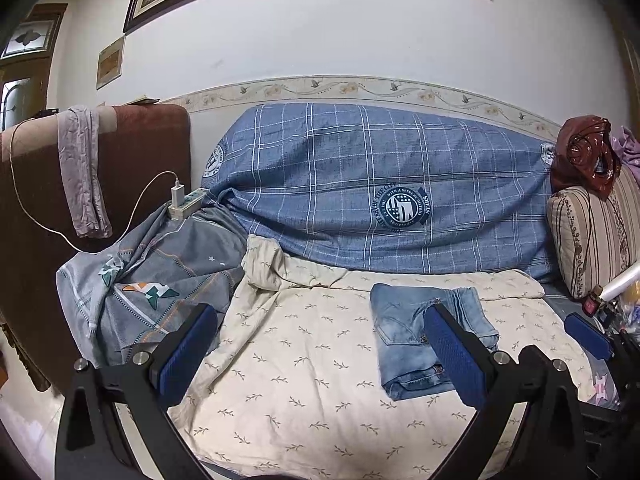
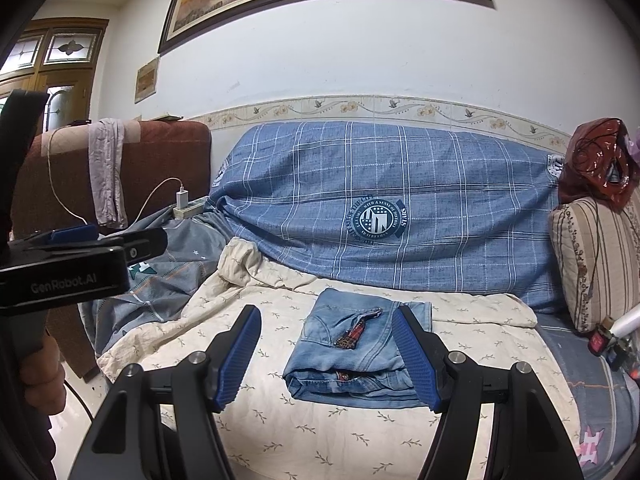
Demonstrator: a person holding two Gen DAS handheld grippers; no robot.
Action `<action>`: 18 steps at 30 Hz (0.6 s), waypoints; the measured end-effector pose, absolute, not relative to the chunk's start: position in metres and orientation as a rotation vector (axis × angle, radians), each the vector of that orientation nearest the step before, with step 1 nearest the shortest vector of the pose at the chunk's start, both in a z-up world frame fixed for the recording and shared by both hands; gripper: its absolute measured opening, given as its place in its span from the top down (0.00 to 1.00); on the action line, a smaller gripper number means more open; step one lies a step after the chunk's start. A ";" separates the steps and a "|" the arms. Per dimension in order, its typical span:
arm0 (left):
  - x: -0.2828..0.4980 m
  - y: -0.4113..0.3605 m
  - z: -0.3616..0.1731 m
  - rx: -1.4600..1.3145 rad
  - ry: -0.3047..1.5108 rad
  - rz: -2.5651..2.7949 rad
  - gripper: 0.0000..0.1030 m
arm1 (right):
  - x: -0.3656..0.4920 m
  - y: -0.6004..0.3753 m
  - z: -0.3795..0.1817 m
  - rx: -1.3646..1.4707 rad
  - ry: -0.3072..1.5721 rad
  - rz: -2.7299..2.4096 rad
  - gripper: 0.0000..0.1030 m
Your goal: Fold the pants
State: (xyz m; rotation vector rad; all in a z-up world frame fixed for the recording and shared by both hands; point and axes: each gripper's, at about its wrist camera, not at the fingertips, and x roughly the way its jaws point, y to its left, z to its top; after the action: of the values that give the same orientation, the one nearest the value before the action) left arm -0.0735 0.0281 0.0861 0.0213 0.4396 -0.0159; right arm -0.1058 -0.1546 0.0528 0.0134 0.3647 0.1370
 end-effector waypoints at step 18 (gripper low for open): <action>-0.068 0.032 0.081 0.015 0.456 -0.032 0.00 | -0.102 -0.150 0.050 0.015 0.372 0.139 0.31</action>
State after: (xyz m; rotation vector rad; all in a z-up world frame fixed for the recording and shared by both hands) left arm -0.0682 0.0318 0.0809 0.0146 0.4560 -0.0317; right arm -0.1023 -0.1503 0.0499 0.0147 0.3719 0.1392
